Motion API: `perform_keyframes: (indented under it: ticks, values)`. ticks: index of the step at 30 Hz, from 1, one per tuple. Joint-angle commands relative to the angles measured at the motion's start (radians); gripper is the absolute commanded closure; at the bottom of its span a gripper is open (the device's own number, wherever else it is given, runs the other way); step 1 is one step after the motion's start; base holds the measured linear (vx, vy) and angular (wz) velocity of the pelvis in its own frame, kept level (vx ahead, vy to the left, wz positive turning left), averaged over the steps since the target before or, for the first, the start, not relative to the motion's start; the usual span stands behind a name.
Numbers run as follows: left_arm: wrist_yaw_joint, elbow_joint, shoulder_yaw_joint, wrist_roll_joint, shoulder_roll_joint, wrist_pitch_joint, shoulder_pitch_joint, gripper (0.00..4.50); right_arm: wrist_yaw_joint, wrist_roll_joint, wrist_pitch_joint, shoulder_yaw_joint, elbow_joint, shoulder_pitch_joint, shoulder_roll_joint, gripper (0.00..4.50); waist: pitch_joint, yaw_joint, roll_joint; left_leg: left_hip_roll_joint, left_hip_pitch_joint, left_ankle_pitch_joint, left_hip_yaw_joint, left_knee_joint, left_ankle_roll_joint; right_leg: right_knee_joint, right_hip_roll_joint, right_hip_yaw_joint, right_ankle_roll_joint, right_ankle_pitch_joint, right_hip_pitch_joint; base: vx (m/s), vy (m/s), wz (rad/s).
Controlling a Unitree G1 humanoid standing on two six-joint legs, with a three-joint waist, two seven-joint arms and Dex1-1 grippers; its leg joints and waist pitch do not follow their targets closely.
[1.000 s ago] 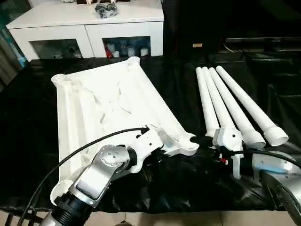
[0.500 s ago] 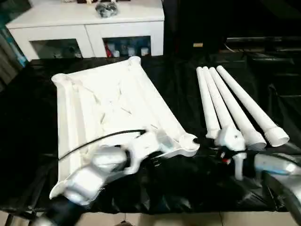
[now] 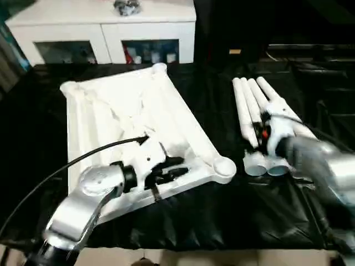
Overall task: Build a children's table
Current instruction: Pick table leg
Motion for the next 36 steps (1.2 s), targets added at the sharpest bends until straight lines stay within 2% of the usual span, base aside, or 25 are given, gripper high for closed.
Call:
perform_keyframes:
  ticks: [1,2,3,4,7,10,11,14,17,26,31,32,36]
  values:
    - [0.017,-0.037,0.009,0.002,-0.001,0.022,0.008,3.34,-0.045,-0.019,-0.002,-0.017,0.065,-0.04,0.019,0.0,-0.071,0.008,-0.027,0.085,0.013,0.131,-0.029,-0.071,0.087,-0.036,-0.065,0.041,-0.319,0.163,0.042,0.0,0.0,0.0]
    - [0.022,-0.048,0.008,0.001,-0.003,0.03,0.01,3.34,-0.065,-0.031,-0.005,-0.017,0.109,-0.067,0.033,0.0,-0.075,0.012,-0.031,0.081,0.01,0.168,-0.027,-0.066,0.107,-0.03,-0.064,0.04,-0.325,0.201,0.04,0.0,0.0,0.0]
    - [0.022,-0.048,0.008,0.001,-0.003,0.03,0.01,3.34,-0.065,-0.031,-0.005,-0.017,0.109,-0.067,0.033,0.0,-0.073,0.014,-0.029,0.081,0.007,0.175,-0.026,-0.065,0.115,-0.029,-0.064,0.04,-0.326,0.205,0.039,0.0,0.0,0.0]
    - [0.025,-0.059,0.007,-0.006,-0.003,0.039,0.012,3.34,-0.083,-0.045,-0.021,-0.012,0.166,-0.099,0.047,0.0,-0.07,0.019,-0.031,0.083,0.008,0.158,-0.023,-0.065,0.122,-0.031,-0.065,0.04,-0.327,0.183,0.035,0.0,0.0,0.0]
    - [0.03,-0.064,0.004,-0.001,0.001,0.039,0.015,3.34,-0.091,-0.06,-0.026,-0.003,0.218,-0.128,0.059,0.0,-0.066,0.022,-0.034,0.086,0.009,0.106,-0.021,-0.069,0.11,-0.036,-0.066,0.04,-0.329,0.116,0.035,0.0,0.0,0.0]
    - [0.032,-0.069,0.002,-0.004,0.004,0.044,0.016,3.34,-0.099,-0.075,-0.027,0.008,0.265,-0.152,0.068,0.0,-0.062,0.024,-0.032,0.09,0.013,0.044,-0.017,-0.074,0.077,-0.04,-0.064,0.041,-0.317,0.051,0.032,0.0,0.0,0.0]
    - [0.033,-0.071,0.0,-0.006,0.007,0.048,0.016,3.34,-0.123,-0.09,-0.035,0.008,0.299,-0.17,0.076,0.0,-0.063,0.025,-0.029,0.09,0.013,0.033,-0.017,-0.076,0.062,-0.039,-0.063,0.04,-0.315,0.04,0.032,0.0,0.0,0.0]
    - [0.035,-0.079,-0.002,-0.01,0.011,0.059,0.017,3.34,-0.152,-0.094,-0.06,-0.01,0.366,-0.202,0.096,0.0,-0.061,0.023,-0.03,0.088,0.013,0.006,-0.015,-0.079,0.032,-0.041,-0.062,0.04,-0.309,0.026,0.032,0.0,0.0,0.0]
    - [0.033,-0.08,-0.005,-0.009,0.016,0.063,0.017,3.34,-0.161,-0.104,-0.072,-0.014,0.4,-0.219,0.104,0.0,-0.061,0.024,-0.029,0.089,0.012,-0.007,-0.015,-0.08,0.021,-0.042,-0.061,0.04,-0.301,0.031,0.033,0.0,0.0,0.0]
    - [0.025,-0.087,-0.012,-0.02,0.03,0.075,0.016,3.34,-0.165,-0.111,-0.092,-0.026,0.492,-0.248,0.115,0.0,-0.065,0.026,-0.029,0.087,0.01,0.005,-0.015,-0.078,0.024,-0.038,-0.061,0.038,-0.304,0.056,0.034,0.0,0.0,0.0]
    - [0.018,-0.094,-0.019,-0.022,0.042,0.081,0.018,3.34,-0.166,-0.117,-0.076,-0.022,0.541,-0.264,0.117,0.0,-0.065,0.027,-0.028,0.086,0.009,0.012,-0.015,-0.077,0.029,-0.036,-0.06,0.037,-0.309,0.062,0.035,0.0,0.0,0.0]
    - [0.018,-0.097,-0.021,-0.024,0.043,0.083,0.02,3.34,-0.167,-0.114,-0.073,-0.027,0.55,-0.266,0.119,0.0,-0.065,0.027,-0.031,0.087,0.009,0.014,-0.014,-0.077,0.031,-0.037,-0.06,0.037,-0.31,0.065,0.035,0.0,0.0,0.0]
    - [0.013,-0.103,-0.031,-0.025,0.053,0.088,0.022,3.34,-0.166,-0.121,-0.065,-0.023,0.601,-0.285,0.12,0.0,-0.065,0.029,-0.029,0.086,0.01,0.011,-0.014,-0.077,0.029,-0.036,-0.06,0.037,-0.312,0.057,0.034,0.0,0.0,0.0]
